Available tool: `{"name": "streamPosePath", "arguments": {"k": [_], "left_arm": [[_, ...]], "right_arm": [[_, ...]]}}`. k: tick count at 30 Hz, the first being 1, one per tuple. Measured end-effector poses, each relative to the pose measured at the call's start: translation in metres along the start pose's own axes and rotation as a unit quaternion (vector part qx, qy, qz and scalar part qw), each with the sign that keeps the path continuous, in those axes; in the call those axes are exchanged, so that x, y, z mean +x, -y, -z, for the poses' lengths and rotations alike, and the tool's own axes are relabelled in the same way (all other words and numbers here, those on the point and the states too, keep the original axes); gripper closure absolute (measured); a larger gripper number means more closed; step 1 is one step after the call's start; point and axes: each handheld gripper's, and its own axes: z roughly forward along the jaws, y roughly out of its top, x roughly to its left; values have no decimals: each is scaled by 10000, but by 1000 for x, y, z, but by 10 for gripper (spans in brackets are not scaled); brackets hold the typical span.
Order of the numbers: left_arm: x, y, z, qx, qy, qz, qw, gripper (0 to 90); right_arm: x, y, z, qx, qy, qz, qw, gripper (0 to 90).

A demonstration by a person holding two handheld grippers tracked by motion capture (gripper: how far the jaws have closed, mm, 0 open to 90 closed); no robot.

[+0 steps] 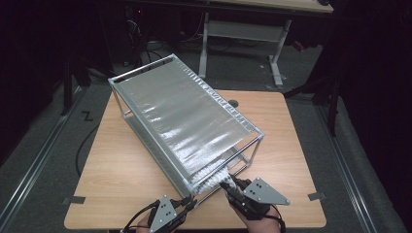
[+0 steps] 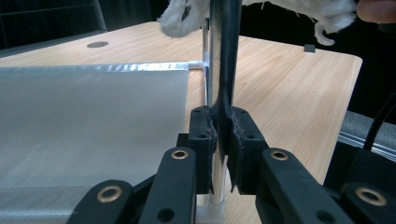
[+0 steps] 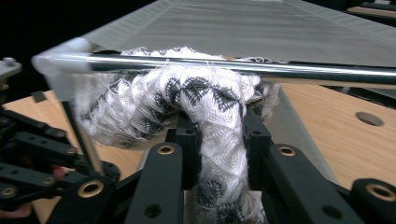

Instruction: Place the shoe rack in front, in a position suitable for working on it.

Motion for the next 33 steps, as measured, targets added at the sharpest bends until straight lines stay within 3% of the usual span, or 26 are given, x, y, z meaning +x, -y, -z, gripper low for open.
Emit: {"name": "streamPosePath", "arguments": {"k": [9,18,26,33], "left_arm": [[0,0,0,-5,-6,2,10000,807],[0,0,0,-6,-9,4,10000,807],[0,0,0,4,-12,3,10000,807],[0,0,0,9,-12,9,10000,807]], "right_arm": [[13,-2,-1,-24,-295,55,9995,749],[21,-2,-2,-43,-400,146,9991,749],[18,-2,-2,-49,-301,156,9994,748],[3,-1,-1,-39,-82,45,9999,747]]}}
